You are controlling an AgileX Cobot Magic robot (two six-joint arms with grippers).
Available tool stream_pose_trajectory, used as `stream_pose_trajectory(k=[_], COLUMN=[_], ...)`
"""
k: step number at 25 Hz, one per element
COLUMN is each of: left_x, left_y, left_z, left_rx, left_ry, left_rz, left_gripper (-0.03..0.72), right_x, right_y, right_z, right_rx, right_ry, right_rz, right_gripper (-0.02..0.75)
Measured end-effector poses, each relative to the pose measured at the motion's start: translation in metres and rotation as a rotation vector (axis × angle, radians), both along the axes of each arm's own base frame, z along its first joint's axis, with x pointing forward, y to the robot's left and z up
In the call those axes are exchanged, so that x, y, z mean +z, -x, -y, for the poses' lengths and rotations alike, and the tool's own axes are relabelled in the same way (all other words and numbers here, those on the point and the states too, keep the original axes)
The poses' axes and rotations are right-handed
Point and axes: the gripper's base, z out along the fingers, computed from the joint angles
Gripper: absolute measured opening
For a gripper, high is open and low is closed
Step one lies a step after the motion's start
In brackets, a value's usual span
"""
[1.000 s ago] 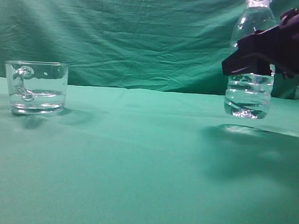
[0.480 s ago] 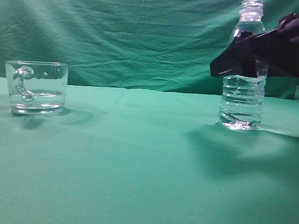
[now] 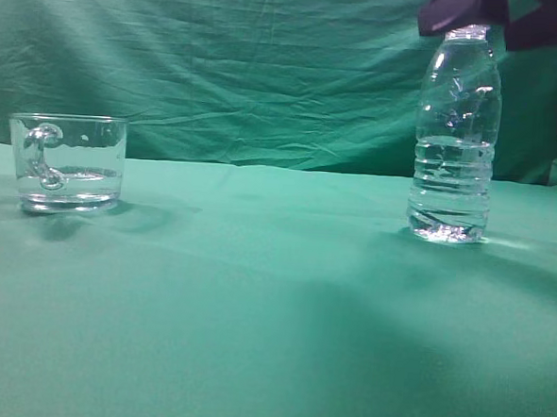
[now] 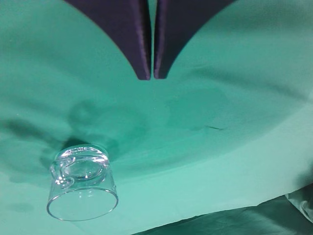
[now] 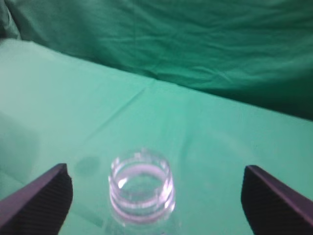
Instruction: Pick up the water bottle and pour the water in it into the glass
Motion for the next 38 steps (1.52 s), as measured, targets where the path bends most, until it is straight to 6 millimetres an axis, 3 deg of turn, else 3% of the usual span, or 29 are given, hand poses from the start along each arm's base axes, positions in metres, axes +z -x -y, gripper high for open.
stream_pose_trajectory(k=[4,9,14,17,29,34,38], left_x=[0.000,0.000,0.000,0.000,0.000,0.000,0.000], left_y=[0.000,0.000,0.000,0.000,0.000,0.000,0.000], left_z=[0.000,0.000,0.000,0.000,0.000,0.000,0.000], left_rx=[0.000,0.000,0.000,0.000,0.000,0.000,0.000], left_ry=[0.000,0.000,0.000,0.000,0.000,0.000,0.000], left_rz=[0.000,0.000,0.000,0.000,0.000,0.000,0.000], left_gripper=[0.000,0.000,0.000,0.000,0.000,0.000,0.000], right_x=[0.040,0.087,0.118,0.132,0.151,0.134,0.113], right_y=[0.017,0.053,0.093,0.119,0.194,0.213,0.220], right_z=[0.005,0.017,0.032,0.044,0.080,0.097,0.104], right_rx=[-0.002,-0.026,-0.080,-0.141,-0.336,-0.490,-0.566], right_ry=[-0.018,0.008,-0.002,-0.055,-0.247,-0.277,-0.190], right_rz=[0.096,0.182,0.217,0.226,0.255,0.084,-0.095], right_gripper=[0.600,0.384,0.108,0.000,0.000,0.000,0.000])
